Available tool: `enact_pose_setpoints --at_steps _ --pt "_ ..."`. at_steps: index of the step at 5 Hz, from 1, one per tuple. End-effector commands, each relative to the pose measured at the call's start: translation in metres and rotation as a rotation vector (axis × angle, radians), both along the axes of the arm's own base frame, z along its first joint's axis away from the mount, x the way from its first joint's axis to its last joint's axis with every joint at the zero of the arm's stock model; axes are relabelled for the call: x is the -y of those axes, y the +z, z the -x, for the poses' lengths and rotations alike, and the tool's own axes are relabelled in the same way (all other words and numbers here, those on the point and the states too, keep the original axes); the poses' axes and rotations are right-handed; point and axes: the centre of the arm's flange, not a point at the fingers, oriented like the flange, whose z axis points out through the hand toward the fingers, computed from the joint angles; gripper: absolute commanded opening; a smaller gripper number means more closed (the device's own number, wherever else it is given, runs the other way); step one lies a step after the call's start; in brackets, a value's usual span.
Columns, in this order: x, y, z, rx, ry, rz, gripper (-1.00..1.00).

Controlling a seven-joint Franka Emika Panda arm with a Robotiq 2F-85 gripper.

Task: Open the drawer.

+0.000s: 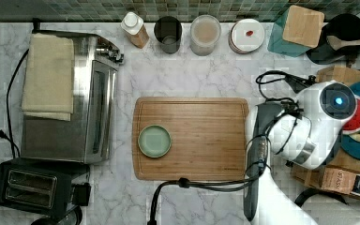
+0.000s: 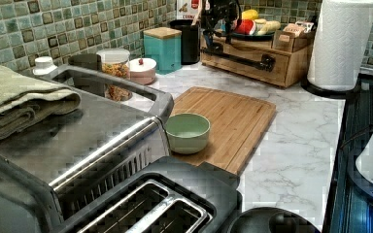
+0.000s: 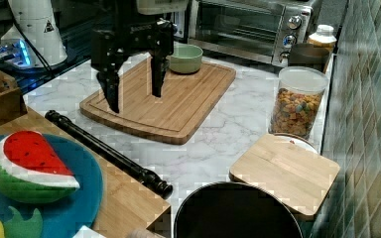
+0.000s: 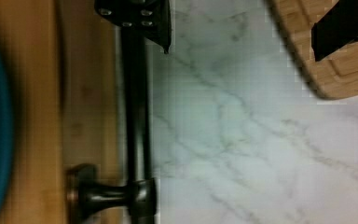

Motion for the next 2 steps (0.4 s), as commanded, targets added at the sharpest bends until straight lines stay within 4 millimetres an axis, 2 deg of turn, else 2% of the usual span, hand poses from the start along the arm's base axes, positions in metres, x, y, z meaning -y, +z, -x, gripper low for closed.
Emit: enact_pose_setpoints --at_steps 1,2 --pt "0.007 0.034 -0.033 0.079 0.099 0.162 1.0" --pt "0.014 0.017 -0.035 0.03 0.048 0.177 1.0"
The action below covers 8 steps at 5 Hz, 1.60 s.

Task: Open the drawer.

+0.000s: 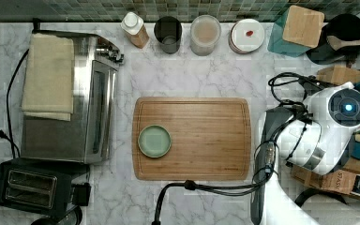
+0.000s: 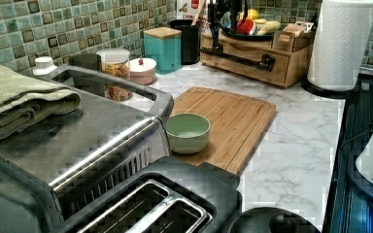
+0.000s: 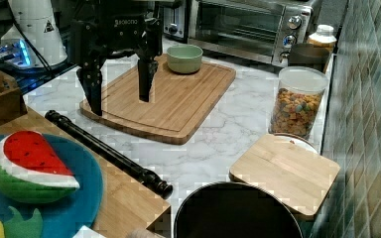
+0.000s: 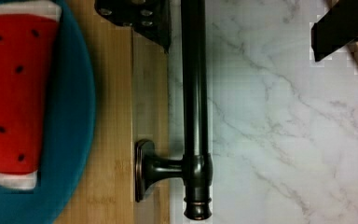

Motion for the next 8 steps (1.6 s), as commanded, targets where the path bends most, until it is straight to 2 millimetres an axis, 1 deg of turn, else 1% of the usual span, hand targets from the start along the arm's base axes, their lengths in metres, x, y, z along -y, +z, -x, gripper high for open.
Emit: enact_pose_setpoints --at_steps 1,2,3,4,5,6,8 --pt "0.004 0.01 -0.037 -0.084 -0.05 0.152 1.0" --pt "0.01 -0.001 -0.025 -0.078 -0.102 0.129 1.0" --pt "0.021 -0.012 -0.014 -0.064 -0.097 0.141 1.0" --pt "0.032 -0.029 -0.003 -0.058 -0.068 0.175 1.0" --pt "0.032 -0.053 0.002 -0.016 -0.079 0.131 1.0" --pt "0.032 -0.073 0.007 -0.029 -0.093 0.086 1.0" --pt "0.031 -0.092 0.021 -0.044 -0.122 0.051 1.0"
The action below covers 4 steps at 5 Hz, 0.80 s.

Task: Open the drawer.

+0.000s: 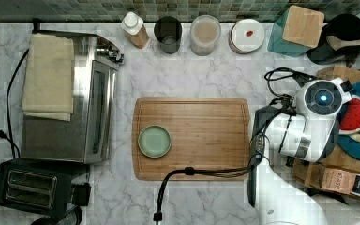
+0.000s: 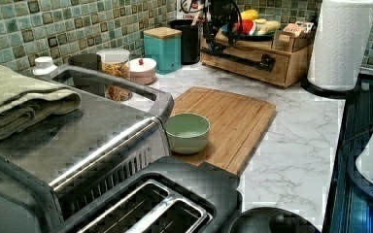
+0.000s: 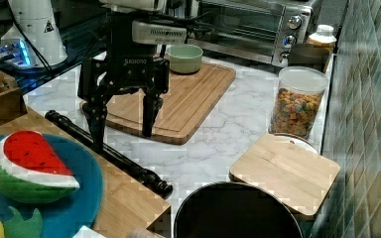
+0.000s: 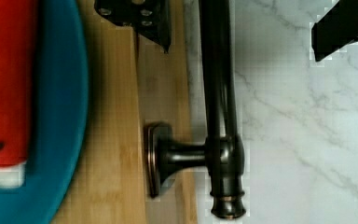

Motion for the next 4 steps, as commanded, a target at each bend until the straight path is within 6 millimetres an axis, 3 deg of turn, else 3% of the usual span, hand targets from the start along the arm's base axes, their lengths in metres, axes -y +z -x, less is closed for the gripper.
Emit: enact_pose_setpoints --at_steps 1,2,3,4 --pt "0.033 -0.057 0.039 -0.025 -0.022 -0.047 1.0" --pt "0.033 -0.072 0.04 -0.016 -0.014 -0.069 1.0" --pt "0.018 -0.077 0.037 0.005 -0.02 -0.084 1.0" --pt "-0.008 -0.056 0.034 -0.015 -0.035 -0.083 1.0"
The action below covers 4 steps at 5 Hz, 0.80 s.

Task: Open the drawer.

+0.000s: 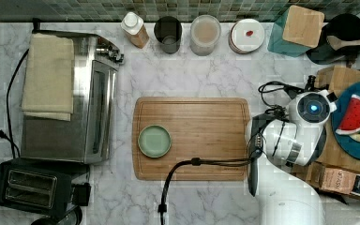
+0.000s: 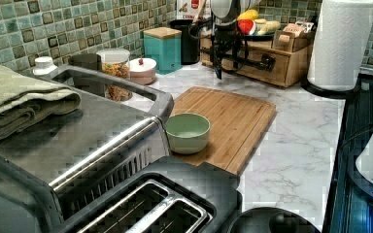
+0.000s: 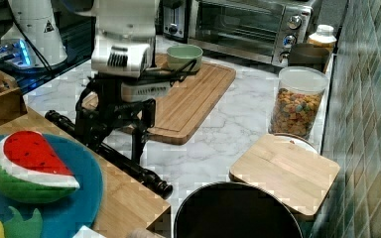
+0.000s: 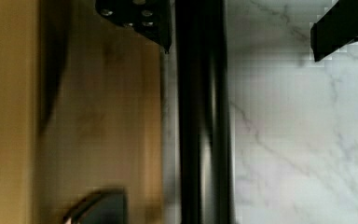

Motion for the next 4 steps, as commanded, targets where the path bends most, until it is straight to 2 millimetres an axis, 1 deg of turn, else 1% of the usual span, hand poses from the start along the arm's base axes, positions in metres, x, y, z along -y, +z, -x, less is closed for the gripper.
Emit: enact_pose_setpoints --at_steps 1,2,3,4 --pt "-0.048 0.059 -0.004 0.013 -0.051 -0.034 1.0" --pt "-0.086 0.068 -0.018 0.052 -0.033 -0.025 1.0" --pt "-0.12 0.055 -0.027 0.085 -0.025 -0.055 1.0" --pt "-0.144 0.037 -0.033 0.143 -0.013 -0.118 1.0"
